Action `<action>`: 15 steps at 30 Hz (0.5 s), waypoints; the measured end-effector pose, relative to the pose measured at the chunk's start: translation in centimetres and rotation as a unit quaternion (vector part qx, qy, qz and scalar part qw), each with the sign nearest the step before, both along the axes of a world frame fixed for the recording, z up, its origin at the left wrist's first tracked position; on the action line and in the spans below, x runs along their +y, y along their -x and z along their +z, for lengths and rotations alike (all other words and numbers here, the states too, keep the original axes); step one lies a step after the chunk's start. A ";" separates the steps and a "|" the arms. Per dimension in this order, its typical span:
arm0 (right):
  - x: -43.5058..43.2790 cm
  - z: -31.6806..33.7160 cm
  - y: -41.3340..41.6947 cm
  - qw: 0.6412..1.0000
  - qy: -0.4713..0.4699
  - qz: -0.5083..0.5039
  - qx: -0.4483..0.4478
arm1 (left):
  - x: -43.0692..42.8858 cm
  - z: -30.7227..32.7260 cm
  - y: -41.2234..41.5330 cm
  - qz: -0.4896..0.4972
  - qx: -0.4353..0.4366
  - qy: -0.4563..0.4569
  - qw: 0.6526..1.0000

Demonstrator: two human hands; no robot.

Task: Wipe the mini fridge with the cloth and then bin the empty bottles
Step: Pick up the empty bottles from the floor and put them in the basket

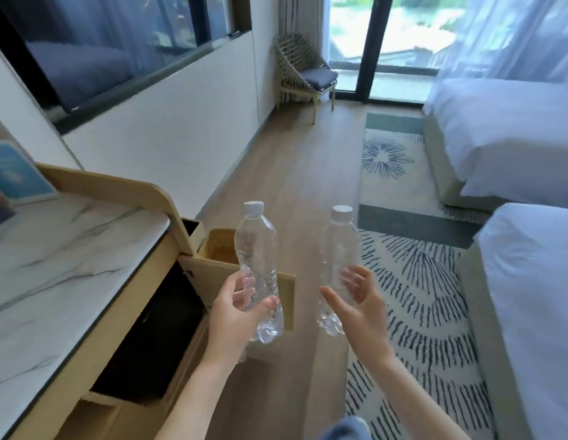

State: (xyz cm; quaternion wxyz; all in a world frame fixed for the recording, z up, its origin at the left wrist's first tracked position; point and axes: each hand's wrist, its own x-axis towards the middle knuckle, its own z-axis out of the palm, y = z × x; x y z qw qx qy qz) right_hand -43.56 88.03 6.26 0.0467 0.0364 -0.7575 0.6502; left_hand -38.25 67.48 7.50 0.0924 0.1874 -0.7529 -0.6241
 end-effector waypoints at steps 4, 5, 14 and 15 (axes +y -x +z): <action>4.7 -0.1 0.3 0.997 0.000 -0.070 -0.008 | 4.3 0.0 3.1 -0.064 -0.013 0.002 0.998; 6.0 -0.2 0.5 0.996 -0.002 -0.087 -0.010 | 5.6 0.0 3.9 -0.079 -0.016 0.008 0.997; 19.7 -0.6 5.2 0.986 -0.006 -0.162 -0.022 | 19.6 -0.6 12.6 -0.191 -0.019 0.005 0.981; 21.3 -0.5 5.9 0.986 -0.006 -0.167 -0.024 | 21.3 -0.5 13.6 -0.193 -0.018 0.005 0.981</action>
